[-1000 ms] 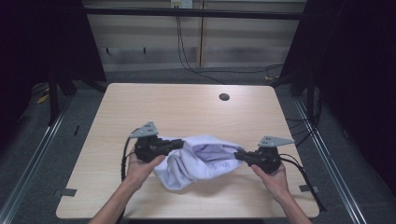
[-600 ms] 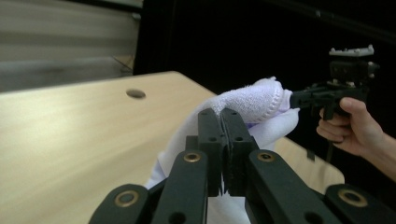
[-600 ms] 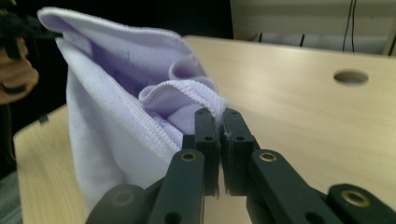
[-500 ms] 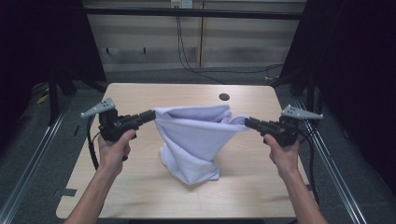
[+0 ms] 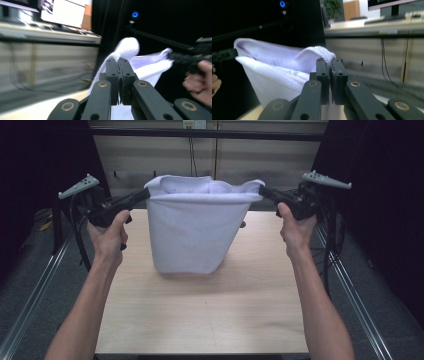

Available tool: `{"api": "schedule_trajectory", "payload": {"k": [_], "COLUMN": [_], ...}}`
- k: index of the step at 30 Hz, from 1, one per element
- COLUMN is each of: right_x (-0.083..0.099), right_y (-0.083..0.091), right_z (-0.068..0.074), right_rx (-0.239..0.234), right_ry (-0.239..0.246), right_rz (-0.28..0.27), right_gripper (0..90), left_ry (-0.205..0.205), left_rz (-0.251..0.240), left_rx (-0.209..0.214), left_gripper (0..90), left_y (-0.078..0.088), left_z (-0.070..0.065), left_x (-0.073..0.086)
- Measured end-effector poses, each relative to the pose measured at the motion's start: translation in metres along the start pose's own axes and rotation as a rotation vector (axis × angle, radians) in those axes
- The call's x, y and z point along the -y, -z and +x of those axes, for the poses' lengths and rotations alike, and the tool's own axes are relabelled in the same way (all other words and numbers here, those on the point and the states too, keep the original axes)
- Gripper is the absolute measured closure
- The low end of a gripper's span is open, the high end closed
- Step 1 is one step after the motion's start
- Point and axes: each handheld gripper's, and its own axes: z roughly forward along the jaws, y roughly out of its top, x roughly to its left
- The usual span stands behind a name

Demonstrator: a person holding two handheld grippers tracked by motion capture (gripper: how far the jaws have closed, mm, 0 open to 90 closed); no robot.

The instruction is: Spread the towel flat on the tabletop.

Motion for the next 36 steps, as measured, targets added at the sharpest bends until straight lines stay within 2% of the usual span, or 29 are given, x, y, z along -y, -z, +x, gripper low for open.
{"api": "schedule_trajectory", "payload": {"k": [1, 2, 3, 4, 5, 7, 8, 9, 10, 11, 14, 15, 17, 18, 19, 20, 21, 23, 24, 25, 27, 28, 30, 31, 32, 33, 34, 36], "right_x": [-0.006, -0.012, -0.016, -0.016, -0.016, -0.010, 0.013, 0.025, 0.043, 0.067, 0.123, 0.141, 0.172, 0.172, 0.199, 0.199, 0.215, 0.219, 0.225, 0.226, 0.226, 0.225, 0.222, 0.221, 0.221, 0.220, 0.221, 0.223], "right_y": [-0.002, -0.002, -0.001, -0.001, 0.005, 0.010, 0.021, 0.025, 0.032, 0.040, 0.058, 0.064, 0.076, 0.076, 0.086, 0.086, 0.091, 0.093, 0.095, 0.096, 0.098, 0.100, 0.106, 0.110, 0.110, 0.117, 0.120, 0.128], "right_z": [0.000, 0.001, 0.002, 0.002, 0.007, 0.010, 0.011, 0.010, 0.009, 0.007, 0.006, 0.007, 0.006, 0.006, 0.002, 0.002, -0.003, -0.006, -0.011, -0.013, -0.013, -0.012, -0.009, -0.006, -0.006, 0.004, 0.009, 0.017], "right_rx": [-0.002, -0.001, -0.004, -0.004, -0.012, -0.008, -0.022, -0.025, -0.029, -0.043, -0.036, -0.027, -0.031, -0.031, -0.032, -0.032, -0.020, -0.022, -0.033, -0.039, -0.022, -0.014, -0.011, 0.000, 0.000, -0.005, 0.000, -0.024], "right_ry": [0.005, 0.013, 0.014, 0.014, 0.022, 0.030, 0.033, 0.040, 0.036, 0.008, -0.013, -0.018, -0.034, -0.034, -0.072, -0.072, -0.091, -0.090, -0.092, -0.101, -0.092, -0.091, -0.080, -0.061, -0.061, -0.005, 0.012, 0.007], "right_rz": [-0.009, -0.030, -0.053, -0.053, -0.078, -0.070, -0.032, -0.012, 0.013, 0.056, 0.166, 0.212, 0.277, 0.277, 0.331, 0.331, 0.380, 0.393, 0.401, 0.406, 0.397, 0.389, 0.370, 0.368, 0.368, 0.400, 0.408, 0.393], "right_gripper": [86.1, 86.1, 86.1, 86.1, 86.1, 86.0, 86.0, 85.9, 85.9, 85.9, 86.0, 86.0, 86.3, 86.3, 86.5, 86.5, 86.5, 86.4, 84.2, 80.3, 66.2, 61.5, 56.6, 55.3, 55.3, 52.1, 51.3, 51.0], "left_ry": [-0.032, -0.031, -0.031, -0.059, -0.084, -0.124, -0.127, -0.114, -0.114, -0.076, -0.028, 0.005, 0.010, 0.010, 0.029, 0.029, 0.052, 0.071, 0.087, 0.097, 0.086, 0.096, 0.095, 0.075, 0.075, 0.062, 0.050, 0.068], "left_rz": [-0.028, -0.054, -0.054, -0.066, -0.065, -0.040, 0.010, 0.033, 0.033, 0.116, 0.238, 0.276, 0.350, 0.350, 0.397, 0.397, 0.424, 0.458, 0.482, 0.490, 0.487, 0.474, 0.465, 0.444, 0.444, 0.426, 0.443, 0.480], "left_rx": [-0.006, 0.000, 0.000, 0.000, 0.006, 0.020, 0.048, 0.065, 0.065, 0.084, 0.117, 0.132, 0.151, 0.151, 0.147, 0.147, 0.157, 0.168, 0.193, 0.208, 0.211, 0.212, 0.213, 0.187, 0.187, 0.163, 0.146, 0.120], "left_gripper": [88.1, 88.1, 88.0, 88.0, 88.0, 88.0, 87.8, 87.6, 87.5, 87.5, 87.3, 87.1, 86.7, 86.5, 86.5, 86.6, 86.5, 86.2, 81.9, 78.9, 74.2, 71.1, 65.7, 63.2, 62.1, 62.2, 62.2, 62.8], "left_y": [0.000, 0.002, 0.002, 0.007, 0.011, 0.021, 0.032, 0.036, 0.036, 0.044, 0.053, 0.056, 0.058, 0.058, 0.058, 0.058, 0.057, 0.056, 0.057, 0.058, 0.063, 0.066, 0.069, 0.075, 0.075, 0.073, 0.070, 0.063], "left_z": [-0.004, -0.007, -0.007, -0.012, -0.018, -0.029, -0.033, -0.035, -0.035, -0.039, -0.044, -0.045, -0.048, -0.048, -0.047, -0.047, -0.045, -0.041, -0.038, -0.036, -0.035, -0.033, -0.032, -0.027, -0.027, -0.019, -0.014, -0.003], "left_x": [-0.009, -0.013, -0.013, -0.015, -0.012, 0.002, 0.027, 0.045, 0.045, 0.086, 0.143, 0.160, 0.186, 0.186, 0.205, 0.205, 0.213, 0.222, 0.227, 0.227, 0.227, 0.225, 0.224, 0.221, 0.221, 0.218, 0.218, 0.224]}}
